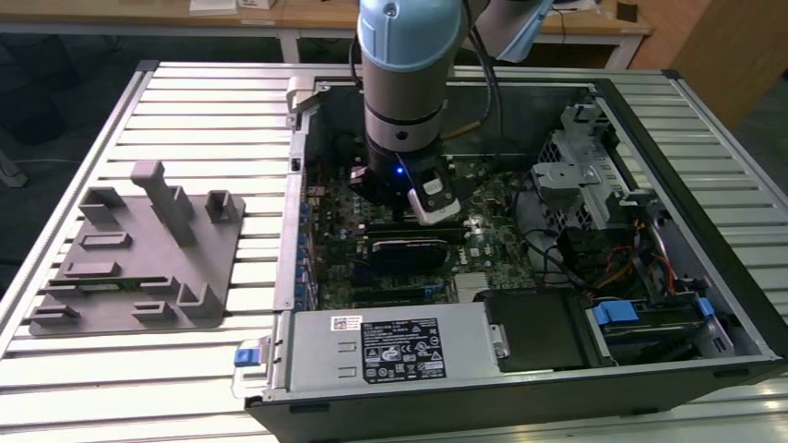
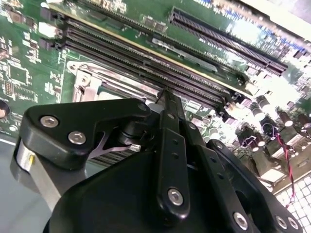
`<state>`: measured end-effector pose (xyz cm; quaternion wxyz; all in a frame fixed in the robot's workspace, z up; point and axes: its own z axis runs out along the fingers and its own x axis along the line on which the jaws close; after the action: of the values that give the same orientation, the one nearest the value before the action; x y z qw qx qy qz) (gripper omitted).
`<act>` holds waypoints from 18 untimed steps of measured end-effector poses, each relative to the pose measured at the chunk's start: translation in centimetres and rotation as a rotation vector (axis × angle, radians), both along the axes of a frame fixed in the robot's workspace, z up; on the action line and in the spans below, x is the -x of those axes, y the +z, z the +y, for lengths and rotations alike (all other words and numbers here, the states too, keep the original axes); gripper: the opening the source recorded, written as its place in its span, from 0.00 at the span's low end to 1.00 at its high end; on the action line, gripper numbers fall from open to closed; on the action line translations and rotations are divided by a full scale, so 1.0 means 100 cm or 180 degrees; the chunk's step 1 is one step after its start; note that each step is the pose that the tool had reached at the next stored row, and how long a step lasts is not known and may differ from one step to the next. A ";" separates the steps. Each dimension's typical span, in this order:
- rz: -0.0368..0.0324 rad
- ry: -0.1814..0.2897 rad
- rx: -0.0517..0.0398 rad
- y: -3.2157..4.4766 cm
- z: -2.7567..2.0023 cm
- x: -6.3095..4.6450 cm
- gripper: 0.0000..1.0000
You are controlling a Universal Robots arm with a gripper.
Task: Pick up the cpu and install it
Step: 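Install the second cpu locking lever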
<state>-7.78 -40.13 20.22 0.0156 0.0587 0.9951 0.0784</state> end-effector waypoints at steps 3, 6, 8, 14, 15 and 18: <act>-0.0001 0.0000 -0.0034 -0.0020 0.0001 0.002 0.11; 0.0000 0.0000 -0.0054 -0.0042 0.0000 0.004 0.11; 0.0001 0.0000 -0.0069 -0.0051 -0.0001 0.004 0.11; 0.0000 -0.0001 -0.0130 -0.0068 0.0000 0.005 0.11; 0.0000 0.0000 -0.0131 -0.0069 -0.0001 0.005 0.11; -0.0001 0.0000 -0.0131 -0.0075 -0.0003 0.005 0.11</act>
<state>-8.32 -40.16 19.47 0.0145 0.0590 0.9933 0.0988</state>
